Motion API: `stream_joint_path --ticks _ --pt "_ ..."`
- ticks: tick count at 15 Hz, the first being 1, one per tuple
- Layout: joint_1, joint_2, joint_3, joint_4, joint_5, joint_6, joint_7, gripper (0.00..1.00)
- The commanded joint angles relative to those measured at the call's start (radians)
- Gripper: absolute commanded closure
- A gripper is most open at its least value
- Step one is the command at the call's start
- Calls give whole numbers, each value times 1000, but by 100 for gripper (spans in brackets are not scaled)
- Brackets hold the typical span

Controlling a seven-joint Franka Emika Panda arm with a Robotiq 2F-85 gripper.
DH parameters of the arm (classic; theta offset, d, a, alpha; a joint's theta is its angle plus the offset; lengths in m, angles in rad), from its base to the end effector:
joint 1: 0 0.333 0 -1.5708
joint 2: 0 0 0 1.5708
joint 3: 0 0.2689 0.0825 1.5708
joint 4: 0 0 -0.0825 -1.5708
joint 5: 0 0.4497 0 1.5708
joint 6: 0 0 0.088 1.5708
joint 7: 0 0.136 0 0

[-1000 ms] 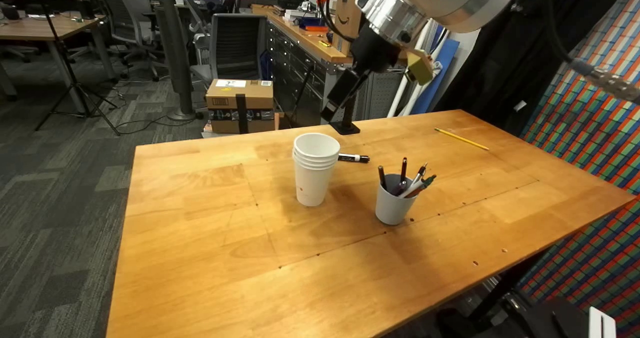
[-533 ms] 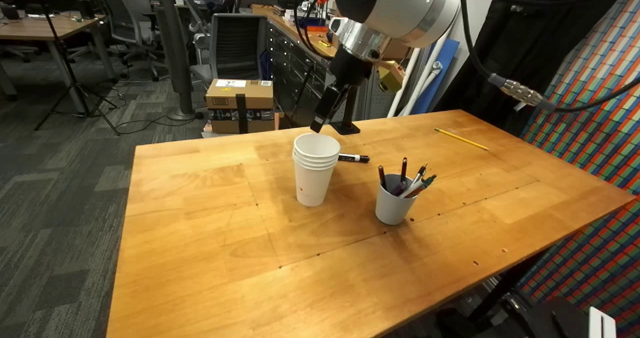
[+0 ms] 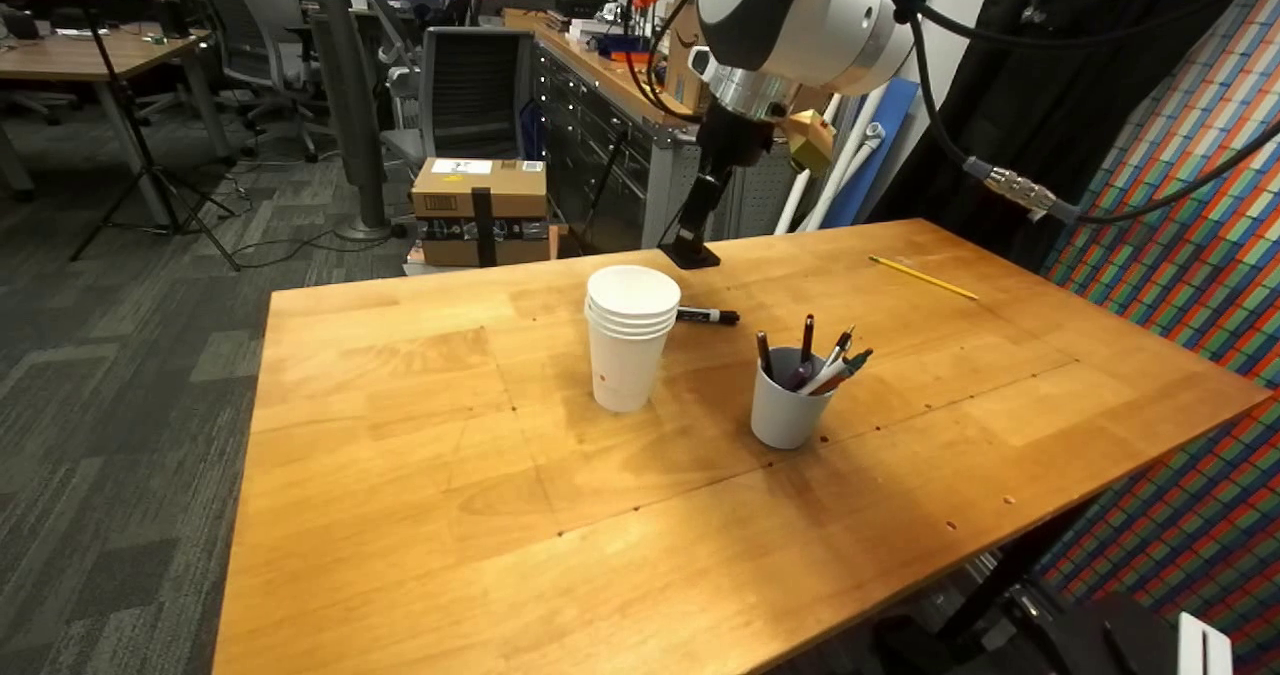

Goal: Pick up the white cups and put them in the other white cups. Pick up the marker pen and put it in the stacked white cups.

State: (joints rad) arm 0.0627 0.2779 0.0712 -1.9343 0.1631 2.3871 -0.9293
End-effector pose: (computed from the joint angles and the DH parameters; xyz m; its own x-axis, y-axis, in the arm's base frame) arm 0.6668 0.0944 0.2482 0.5642 0.7963 0.2182 0.8097 -0.5853 0.0425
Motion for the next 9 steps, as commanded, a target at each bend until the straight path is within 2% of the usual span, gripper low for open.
stream_joint_path --ticks 1,9 --pt "-40 7 15 31 -43 -52 -5 0" --pt "-67 6 14 -2 -86 -149 -47 0"
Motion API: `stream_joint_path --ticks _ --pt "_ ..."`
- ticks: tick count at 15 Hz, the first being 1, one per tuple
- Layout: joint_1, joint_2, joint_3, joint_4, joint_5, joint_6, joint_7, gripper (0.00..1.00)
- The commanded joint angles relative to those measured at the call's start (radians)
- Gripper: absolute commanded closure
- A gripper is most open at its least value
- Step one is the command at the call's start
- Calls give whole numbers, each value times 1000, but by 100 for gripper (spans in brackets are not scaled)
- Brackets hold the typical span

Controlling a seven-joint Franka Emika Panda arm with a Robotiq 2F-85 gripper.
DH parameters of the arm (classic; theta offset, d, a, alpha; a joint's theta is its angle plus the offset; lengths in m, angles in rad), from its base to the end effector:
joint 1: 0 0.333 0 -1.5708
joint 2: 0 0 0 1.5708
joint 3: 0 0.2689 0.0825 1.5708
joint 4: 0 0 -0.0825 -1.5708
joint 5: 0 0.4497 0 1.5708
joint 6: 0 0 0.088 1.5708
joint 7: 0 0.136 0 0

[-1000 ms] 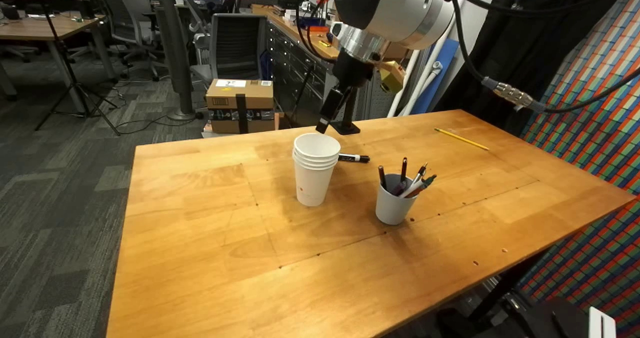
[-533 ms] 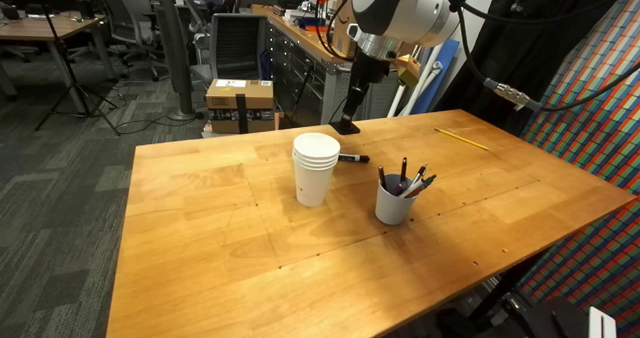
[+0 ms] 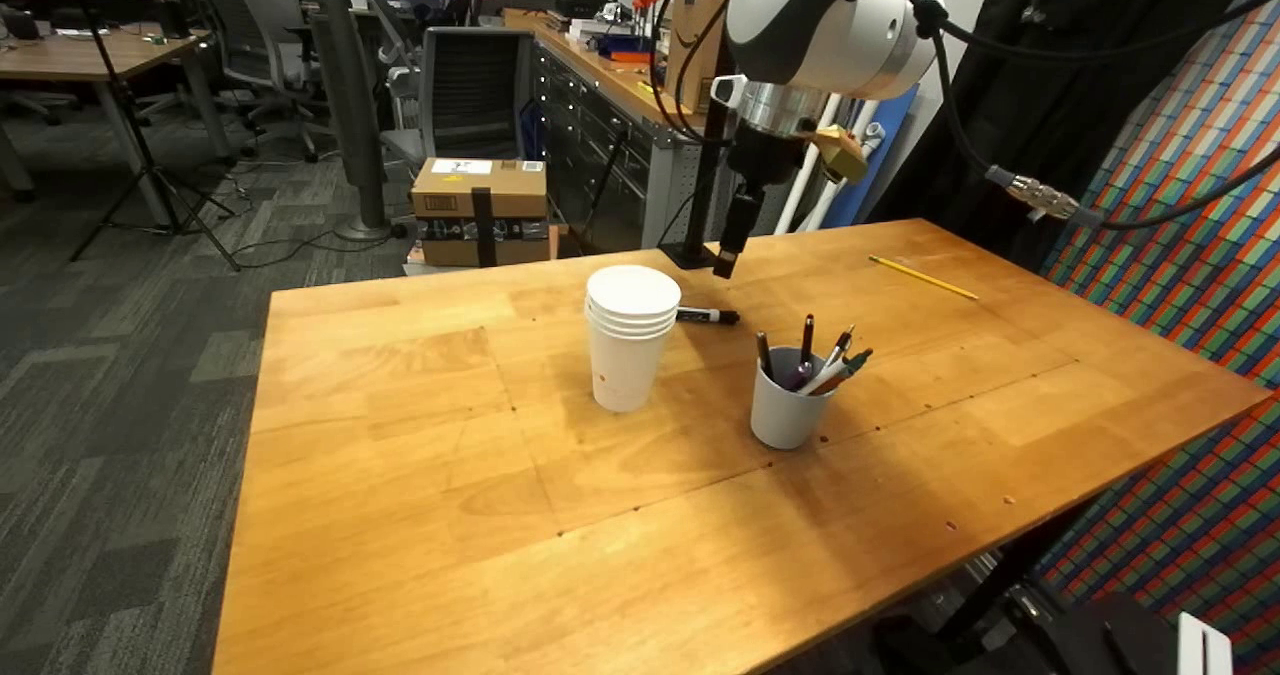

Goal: Pick up the white cups and put them in the other white cups. Pick up the marker pen and put it in the stacked white cups.

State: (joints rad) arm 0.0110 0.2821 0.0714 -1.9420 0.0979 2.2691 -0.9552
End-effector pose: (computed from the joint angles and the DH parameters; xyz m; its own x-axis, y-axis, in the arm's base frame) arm 0.6530 0.0588 0.2293 0.5607 0.8215 0.1038 0.8270 -0.5617 -0.0220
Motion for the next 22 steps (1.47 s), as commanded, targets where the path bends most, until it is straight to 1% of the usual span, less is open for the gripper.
stream_joint_path --ticks 1,6,16,22 --pt "-15 6 14 6 -22 -34 -26 0" --pt "-11 32 20 14 -23 -25 -33 0" --pt "-7 117 55 37 -17 26 -25 0" --pt "-11 138 57 38 -23 40 -19 0"
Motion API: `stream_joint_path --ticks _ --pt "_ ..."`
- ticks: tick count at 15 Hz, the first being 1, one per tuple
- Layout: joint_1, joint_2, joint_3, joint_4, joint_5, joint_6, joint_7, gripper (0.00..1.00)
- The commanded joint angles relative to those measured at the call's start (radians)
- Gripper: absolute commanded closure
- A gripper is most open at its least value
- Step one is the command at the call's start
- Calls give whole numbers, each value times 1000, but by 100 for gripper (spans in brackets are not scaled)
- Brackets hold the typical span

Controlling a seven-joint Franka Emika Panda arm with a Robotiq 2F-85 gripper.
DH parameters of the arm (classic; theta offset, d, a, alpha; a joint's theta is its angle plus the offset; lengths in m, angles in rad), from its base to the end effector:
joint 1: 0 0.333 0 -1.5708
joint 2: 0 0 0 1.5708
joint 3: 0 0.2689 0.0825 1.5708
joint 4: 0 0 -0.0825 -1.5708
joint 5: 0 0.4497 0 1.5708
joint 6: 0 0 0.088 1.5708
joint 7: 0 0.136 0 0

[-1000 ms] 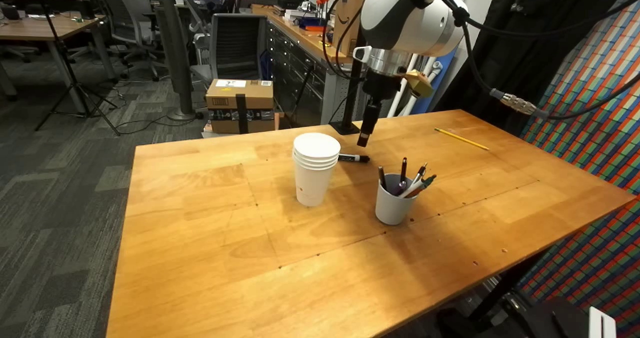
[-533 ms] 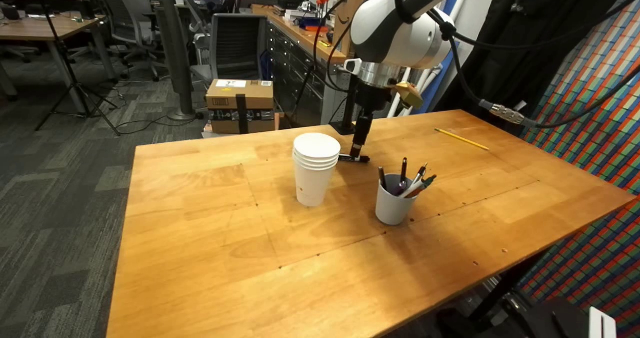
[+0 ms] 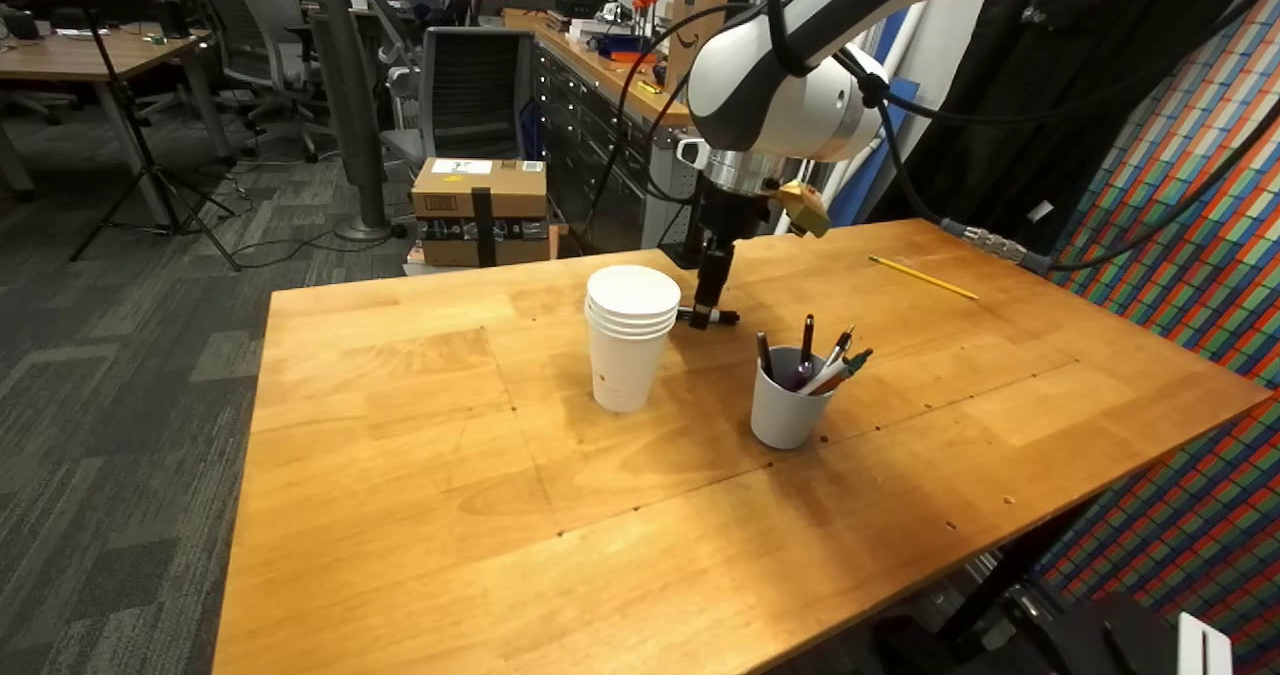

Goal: Pick up the white cups and put them in the other white cups. Pick up the marker pen and put it in the stacked white cups.

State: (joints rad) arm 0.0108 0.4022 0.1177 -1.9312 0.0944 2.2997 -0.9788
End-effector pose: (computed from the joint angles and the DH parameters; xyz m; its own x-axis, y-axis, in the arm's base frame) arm 0.6412 0.0889 0.1604 0.5124 0.8555 0.0744 0.8577 -0.5056 -0.0937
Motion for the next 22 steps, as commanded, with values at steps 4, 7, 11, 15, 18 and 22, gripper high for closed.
stream_joint_path --ticks 4,7,11,15,18,22 --pt "-12 21 10 25 -20 11 5 0" --pt "-14 24 10 23 -20 13 4 0" --pt "-17 36 10 20 -19 25 3 0" --pt "-18 52 11 26 -22 35 2 0" --pt "-18 63 12 27 -22 50 4 0" --pt "-21 61 10 25 -27 66 7 42"
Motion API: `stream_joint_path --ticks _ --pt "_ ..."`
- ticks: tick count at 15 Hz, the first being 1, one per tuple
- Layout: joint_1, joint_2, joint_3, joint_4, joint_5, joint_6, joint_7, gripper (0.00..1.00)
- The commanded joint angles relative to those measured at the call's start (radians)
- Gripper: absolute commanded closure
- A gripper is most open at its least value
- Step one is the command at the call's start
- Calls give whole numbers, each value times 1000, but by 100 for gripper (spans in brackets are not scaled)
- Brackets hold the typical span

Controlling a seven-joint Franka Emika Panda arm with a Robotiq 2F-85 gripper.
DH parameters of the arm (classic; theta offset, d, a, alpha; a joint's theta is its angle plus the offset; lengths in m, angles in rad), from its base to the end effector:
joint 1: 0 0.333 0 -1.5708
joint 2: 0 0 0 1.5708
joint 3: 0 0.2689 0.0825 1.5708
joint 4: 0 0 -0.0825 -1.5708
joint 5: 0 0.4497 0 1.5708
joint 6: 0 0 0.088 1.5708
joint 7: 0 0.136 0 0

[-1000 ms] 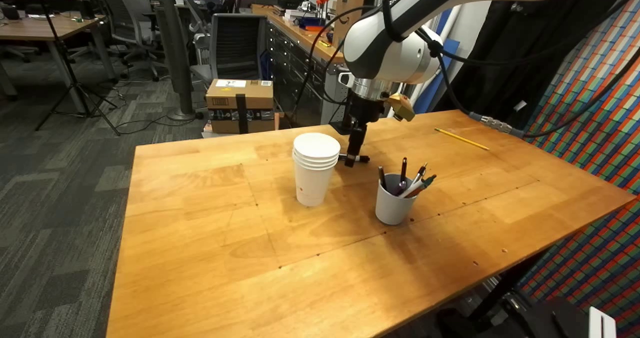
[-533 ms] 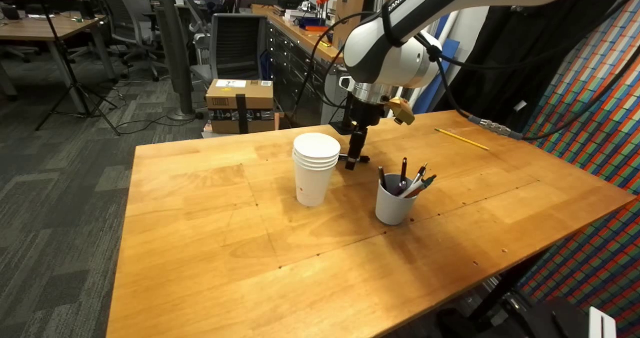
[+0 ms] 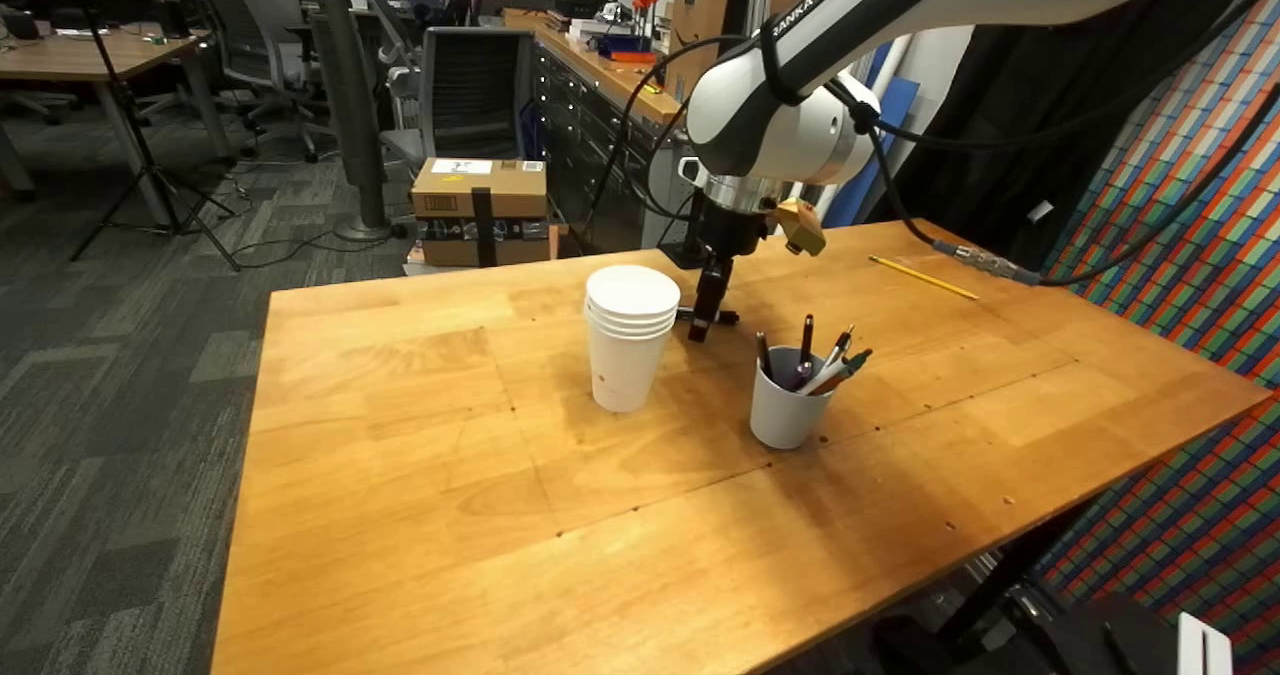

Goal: Pick up the white cups and put them in the other white cups. Pick up the marker pen and put it in the stacked white cups.

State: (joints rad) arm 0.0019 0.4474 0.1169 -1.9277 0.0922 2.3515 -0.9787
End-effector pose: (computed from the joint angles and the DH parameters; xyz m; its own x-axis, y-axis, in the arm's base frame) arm 0.6423 0.0824 0.1372 0.5238 0.8481 0.0801 0.8513 -0.5177 -0.0855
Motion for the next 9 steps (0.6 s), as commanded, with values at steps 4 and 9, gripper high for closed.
stream_joint_path --ticks 4,9 --pt "-17 14 10 31 -34 23 10 71" --pt "-18 17 8 37 -35 26 20 95"
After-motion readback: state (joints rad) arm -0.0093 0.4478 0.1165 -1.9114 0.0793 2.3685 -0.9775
